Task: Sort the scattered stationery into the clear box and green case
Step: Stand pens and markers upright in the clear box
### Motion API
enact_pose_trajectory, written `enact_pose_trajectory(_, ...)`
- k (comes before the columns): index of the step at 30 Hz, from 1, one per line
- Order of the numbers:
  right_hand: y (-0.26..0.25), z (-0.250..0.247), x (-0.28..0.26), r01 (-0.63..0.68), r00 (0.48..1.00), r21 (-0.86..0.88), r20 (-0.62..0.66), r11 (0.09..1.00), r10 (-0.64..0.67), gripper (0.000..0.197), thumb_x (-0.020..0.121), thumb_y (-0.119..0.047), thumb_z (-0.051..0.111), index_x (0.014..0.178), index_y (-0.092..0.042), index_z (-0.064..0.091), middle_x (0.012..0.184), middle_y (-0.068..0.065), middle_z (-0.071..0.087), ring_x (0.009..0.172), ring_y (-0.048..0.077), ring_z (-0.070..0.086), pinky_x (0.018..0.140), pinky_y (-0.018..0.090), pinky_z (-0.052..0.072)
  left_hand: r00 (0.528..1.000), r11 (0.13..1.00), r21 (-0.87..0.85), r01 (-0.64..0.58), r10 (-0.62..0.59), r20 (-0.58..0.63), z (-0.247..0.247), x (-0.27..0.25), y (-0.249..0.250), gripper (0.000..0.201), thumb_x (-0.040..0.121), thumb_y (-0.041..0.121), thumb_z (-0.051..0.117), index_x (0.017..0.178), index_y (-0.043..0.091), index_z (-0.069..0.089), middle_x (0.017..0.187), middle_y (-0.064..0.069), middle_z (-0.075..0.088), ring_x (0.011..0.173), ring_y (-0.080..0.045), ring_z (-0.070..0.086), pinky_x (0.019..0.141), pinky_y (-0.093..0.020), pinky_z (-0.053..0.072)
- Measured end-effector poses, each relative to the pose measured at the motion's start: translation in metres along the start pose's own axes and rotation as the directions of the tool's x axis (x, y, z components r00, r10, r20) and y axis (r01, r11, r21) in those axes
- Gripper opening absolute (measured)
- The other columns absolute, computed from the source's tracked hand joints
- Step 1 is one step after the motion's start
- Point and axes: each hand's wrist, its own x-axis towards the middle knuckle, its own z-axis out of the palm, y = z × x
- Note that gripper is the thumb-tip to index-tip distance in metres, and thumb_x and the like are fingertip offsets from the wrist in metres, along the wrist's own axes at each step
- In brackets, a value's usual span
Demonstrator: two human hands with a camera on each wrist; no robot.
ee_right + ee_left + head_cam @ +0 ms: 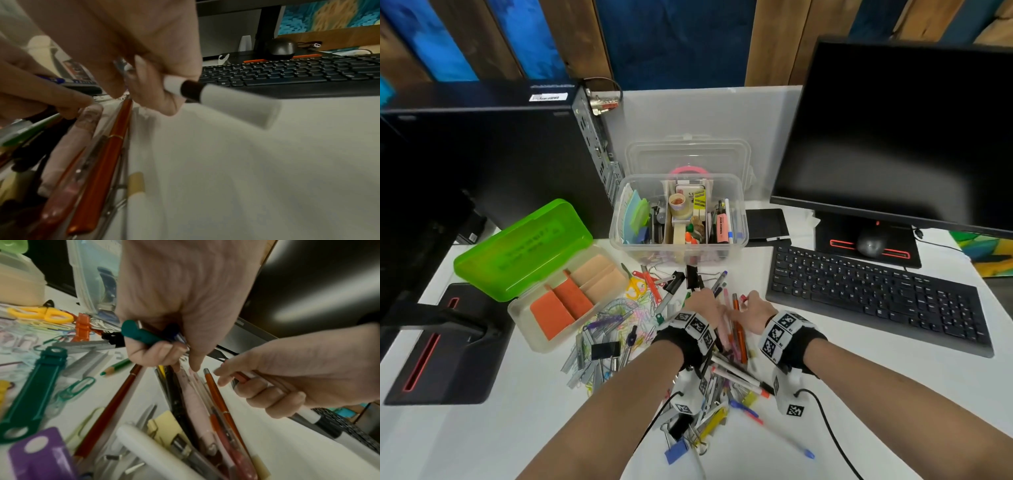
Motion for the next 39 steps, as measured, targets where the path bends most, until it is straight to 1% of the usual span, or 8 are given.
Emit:
enact_pose_trajectory(5, 0.003, 0.011, 0.014, -0.004, 1.000, -0.072, -0.029, 0.997, 0.002, 0.045, 0.088, -0.041, 0.058, 0.114, -0.008, 0.042, 0.106, 0.013, 0.062, 0.090, 0.027, 0.063, 0.077, 0.037, 0.054, 1.000, 0.997, 0.081, -0.003, 0.001, 0.021, 0.004, 0.005, 0.009, 0.025, 0.090, 0.028, 0.062, 0.103, 0.006, 0.062, 0.106, -0.009, 0.067, 0.098, -0.024, 0.066, 0.074, -0.028, 0.050)
enact_pose_trajectory(15, -0.008, 0.012, 0.027, 0.024, 0.998, -0.110, 0.052, 0.994, -0.018, 0.034, 0.093, -0.032, 0.048, 0.109, -0.003, 0.054, 0.109, 0.016, 0.064, 0.096, 0.031, 0.063, 0.069, 0.029, 0.044, 1.000, 1.000, 0.030, -0.008, 0.007, 0.029, -0.002, 0.012, 0.010, 0.032, 0.096, 0.029, 0.052, 0.112, 0.003, 0.062, 0.111, -0.008, 0.066, 0.103, -0.024, 0.064, 0.075, -0.027, 0.048)
enact_pose_trajectory(18, -0.012, 0.006, 0.024, 0.094, 0.990, -0.125, 0.112, 0.988, -0.080, 0.025, 0.096, -0.029, 0.043, 0.080, -0.012, 0.053, 0.092, 0.012, 0.061, 0.083, 0.027, 0.059, 0.063, 0.026, 0.041, 0.999, 0.999, -0.041, -0.031, 0.030, -0.013, 0.000, 0.007, 0.005, 0.040, 0.096, 0.037, 0.047, 0.106, 0.002, 0.064, 0.106, -0.012, 0.067, 0.099, -0.027, 0.064, 0.070, -0.028, 0.042)
enact_pose_trajectory(22, -0.010, 0.001, 0.018, 0.136, 0.984, -0.122, 0.133, 0.983, -0.119, 0.026, 0.096, -0.024, 0.043, 0.073, -0.012, 0.048, 0.072, 0.003, 0.051, 0.064, 0.017, 0.048, 0.055, 0.024, 0.038, 0.995, 0.990, -0.100, -0.097, 0.098, 0.009, -0.008, -0.002, -0.007, 0.041, 0.096, 0.036, 0.048, 0.112, -0.001, 0.058, 0.103, -0.014, 0.063, 0.101, -0.030, 0.062, 0.076, -0.031, 0.046)
enact_pose_trajectory(28, 0.004, -0.015, 0.014, 0.234, 0.966, -0.214, 0.161, 0.948, -0.203, 0.028, 0.097, -0.033, 0.041, 0.108, -0.008, 0.048, 0.093, 0.007, 0.058, 0.079, 0.021, 0.055, 0.068, 0.030, 0.045, 0.947, 0.956, -0.091, -0.278, 0.288, 0.139, -0.048, -0.020, -0.023, 0.024, 0.093, 0.035, 0.050, 0.092, 0.011, 0.046, 0.087, -0.007, 0.054, 0.084, -0.023, 0.055, 0.071, -0.030, 0.041)
enact_pose_trajectory(32, 0.003, -0.046, 0.006, 0.248, 0.951, -0.093, 0.211, 0.964, -0.224, 0.020, 0.097, -0.034, 0.043, 0.098, -0.014, 0.045, 0.077, 0.000, 0.049, 0.063, 0.012, 0.049, 0.054, 0.024, 0.041, 0.906, 0.914, -0.145, -0.379, 0.398, 0.141, -0.093, -0.033, -0.021, 0.020, 0.094, 0.033, 0.050, 0.093, 0.013, 0.050, 0.080, -0.002, 0.054, 0.079, -0.020, 0.055, 0.065, -0.028, 0.039)
enact_pose_trajectory(36, -0.024, -0.092, -0.011, 0.252, 0.943, 0.214, 0.167, 0.944, -0.289, 0.017, 0.098, -0.029, 0.045, 0.096, -0.012, 0.046, 0.062, 0.001, 0.040, 0.046, 0.012, 0.037, 0.041, 0.023, 0.033, 0.913, 0.852, -0.341, -0.398, 0.402, -0.061, -0.137, -0.028, -0.006, 0.022, 0.097, 0.033, 0.049, 0.098, 0.012, 0.054, 0.075, 0.001, 0.054, 0.067, -0.012, 0.052, 0.063, -0.024, 0.044)
enact_pose_trajectory(39, -0.056, -0.125, -0.014, 0.276, 0.947, 0.367, 0.054, 0.888, -0.316, 0.013, 0.098, -0.022, 0.045, 0.089, -0.013, 0.049, 0.060, 0.002, 0.042, 0.045, 0.013, 0.038, 0.042, 0.022, 0.034, 0.925, 0.788, -0.483, -0.381, 0.331, -0.188, -0.159, -0.013, 0.012, 0.022, 0.099, 0.028, 0.044, 0.082, 0.015, 0.049, 0.063, 0.002, 0.048, 0.049, -0.004, 0.047, 0.051, -0.018, 0.038)
